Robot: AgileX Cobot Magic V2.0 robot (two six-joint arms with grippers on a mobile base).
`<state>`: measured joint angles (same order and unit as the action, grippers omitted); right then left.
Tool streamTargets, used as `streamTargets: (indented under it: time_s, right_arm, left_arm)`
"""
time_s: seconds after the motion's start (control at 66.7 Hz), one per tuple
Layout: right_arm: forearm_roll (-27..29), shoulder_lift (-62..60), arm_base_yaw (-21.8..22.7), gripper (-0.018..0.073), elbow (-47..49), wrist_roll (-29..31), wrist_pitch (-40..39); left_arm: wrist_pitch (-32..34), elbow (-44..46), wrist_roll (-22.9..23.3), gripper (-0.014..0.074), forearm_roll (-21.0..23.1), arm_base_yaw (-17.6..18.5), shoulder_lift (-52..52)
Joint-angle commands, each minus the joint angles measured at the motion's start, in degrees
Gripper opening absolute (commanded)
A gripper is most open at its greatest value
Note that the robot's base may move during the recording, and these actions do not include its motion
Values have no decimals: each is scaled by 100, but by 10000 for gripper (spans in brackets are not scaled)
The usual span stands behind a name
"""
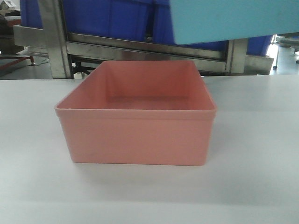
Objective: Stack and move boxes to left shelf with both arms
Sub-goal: 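Lift the light-blue bin with the right gripper and set it into the pink bin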
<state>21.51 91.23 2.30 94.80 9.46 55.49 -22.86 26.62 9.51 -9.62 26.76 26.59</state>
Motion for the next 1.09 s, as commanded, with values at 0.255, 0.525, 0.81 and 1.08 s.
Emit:
streamTargets:
  time_s: [0.255, 0.525, 0.81, 1.08]
  right_arm:
    - [459, -143, -1661, 55, 189, -1600, -1475]
    - [447, 350, -2008, 56, 170, -1689, -1828]
    - [178, 863, -2008, 56, 164, -1689, -2062]
    - [-75, 1184, -2008, 56, 141, -1689, -2037]
  left_arm:
    - [521, 171, 0, -7, 4, 38, 6]
    - [521, 171, 0, -7, 4, 38, 6]
    - [521, 171, 0, -7, 4, 38, 6]
    - [521, 171, 0, -7, 4, 38, 6]
